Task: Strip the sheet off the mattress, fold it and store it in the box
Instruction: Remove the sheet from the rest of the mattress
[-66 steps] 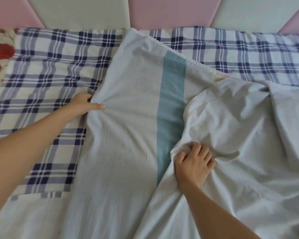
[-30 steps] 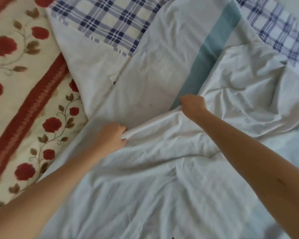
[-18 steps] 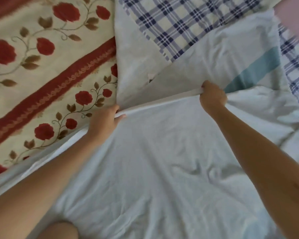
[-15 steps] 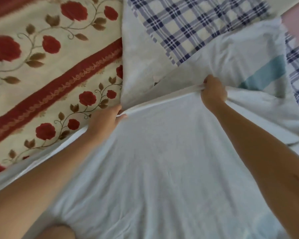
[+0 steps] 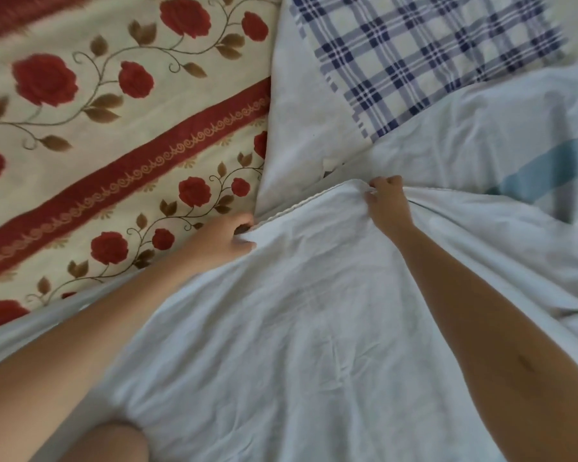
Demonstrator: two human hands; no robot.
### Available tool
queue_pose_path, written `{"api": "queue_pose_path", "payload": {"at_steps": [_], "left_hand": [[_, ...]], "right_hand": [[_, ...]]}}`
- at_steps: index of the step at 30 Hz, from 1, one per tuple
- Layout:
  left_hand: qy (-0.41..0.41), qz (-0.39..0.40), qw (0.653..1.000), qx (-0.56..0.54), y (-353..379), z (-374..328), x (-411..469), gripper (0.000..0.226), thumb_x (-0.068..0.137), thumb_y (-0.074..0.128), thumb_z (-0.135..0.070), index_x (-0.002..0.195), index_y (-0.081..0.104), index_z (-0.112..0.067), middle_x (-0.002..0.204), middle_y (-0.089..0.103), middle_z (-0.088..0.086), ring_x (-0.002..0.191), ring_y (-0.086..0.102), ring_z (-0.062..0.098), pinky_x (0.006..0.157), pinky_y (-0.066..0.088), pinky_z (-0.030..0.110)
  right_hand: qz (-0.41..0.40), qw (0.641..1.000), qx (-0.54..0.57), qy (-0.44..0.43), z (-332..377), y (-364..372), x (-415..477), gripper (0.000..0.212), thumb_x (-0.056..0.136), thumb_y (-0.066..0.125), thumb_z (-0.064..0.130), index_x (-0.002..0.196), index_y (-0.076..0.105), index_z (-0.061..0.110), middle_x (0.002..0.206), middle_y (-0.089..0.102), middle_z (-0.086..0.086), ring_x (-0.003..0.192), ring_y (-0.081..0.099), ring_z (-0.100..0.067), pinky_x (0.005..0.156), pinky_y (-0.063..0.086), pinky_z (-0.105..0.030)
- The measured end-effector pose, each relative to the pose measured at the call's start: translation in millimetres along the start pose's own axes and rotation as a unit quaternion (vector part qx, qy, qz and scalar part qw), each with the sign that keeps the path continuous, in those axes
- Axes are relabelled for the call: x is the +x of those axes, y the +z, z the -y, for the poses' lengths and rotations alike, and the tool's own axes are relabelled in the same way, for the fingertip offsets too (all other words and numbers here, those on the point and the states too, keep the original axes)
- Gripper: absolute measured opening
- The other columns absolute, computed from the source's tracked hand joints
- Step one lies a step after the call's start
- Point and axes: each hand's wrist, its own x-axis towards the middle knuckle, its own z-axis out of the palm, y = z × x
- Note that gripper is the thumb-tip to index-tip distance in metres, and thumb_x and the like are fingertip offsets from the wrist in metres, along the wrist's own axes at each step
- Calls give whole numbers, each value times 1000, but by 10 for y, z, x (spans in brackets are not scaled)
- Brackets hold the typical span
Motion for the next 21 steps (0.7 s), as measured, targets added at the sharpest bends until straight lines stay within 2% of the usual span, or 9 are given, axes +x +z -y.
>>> {"api": "queue_pose_path", "payload": {"at_steps": [2,4,6,8,10,13,15,18,21], "left_hand": [[-10,50,997,-56,-84,-16,41,25,86,62,-13,72,44,-24,69,44,-7,59,39,10,57,29,25],[-10,81,992,-94,-161,-6,88,18,85,63,-12,75,49,-16,72,45,-4,61,40,9,60,30,25],[8,62,990,-124,-211,-6,139,27,82,67,-12,68,44,-15,65,41,-9,56,35,2,57,25,22],[41,7,989,-143,-228,6,158,35,77,67,-26,64,35,-21,59,36,-14,53,30,2,55,21,19],[63,-31,991,-114,-210,27,144,34,76,62,-38,65,33,-25,60,34,-13,55,30,4,55,22,21],[53,-81,992,-76,-131,164,122,39,83,68,-25,67,33,-26,62,36,-8,56,33,10,57,25,28],[31,-115,991,-66,-105,249,143,38,84,69,-21,68,34,-24,61,39,-6,55,35,12,56,26,30],[6,-127,991,-48,-99,331,204,37,83,69,-23,68,34,-25,61,40,-6,53,35,13,54,26,30],[-12,-112,993,-40,-103,341,245,36,80,71,-27,68,37,-27,62,41,-7,55,37,11,55,28,28]], "right_hand": [[-26,998,56,21,24,-7,71,24,96,44,9,116,57,2,127,45,-18,89,55,-27,76,44,-28],[-47,989,129,58,75,-37,174,16,95,45,9,103,59,8,113,55,-18,76,61,-27,64,52,-35],[-40,988,139,61,124,-60,264,12,95,45,8,93,56,13,93,61,-16,67,58,-25,63,50,-37],[-31,989,135,43,138,-80,305,14,94,45,6,91,56,13,85,59,-13,72,55,-24,65,45,-34],[-46,987,149,32,110,-104,325,15,93,47,6,95,61,11,91,59,-10,80,54,-21,68,40,-26],[-63,985,157,22,111,-115,367,17,93,53,7,105,65,3,108,62,-13,90,53,-16,75,36,-19],[-64,985,157,11,175,-124,417,18,93,54,7,106,65,1,111,63,-14,91,53,-15,77,37,-18],[-50,988,143,-6,267,-123,535,17,92,55,7,104,66,1,105,63,-13,89,52,-15,74,36,-16],[-30,993,118,0,260,-40,619,17,92,56,9,103,64,-1,93,57,-6,86,51,-15,63,31,-11]]}}
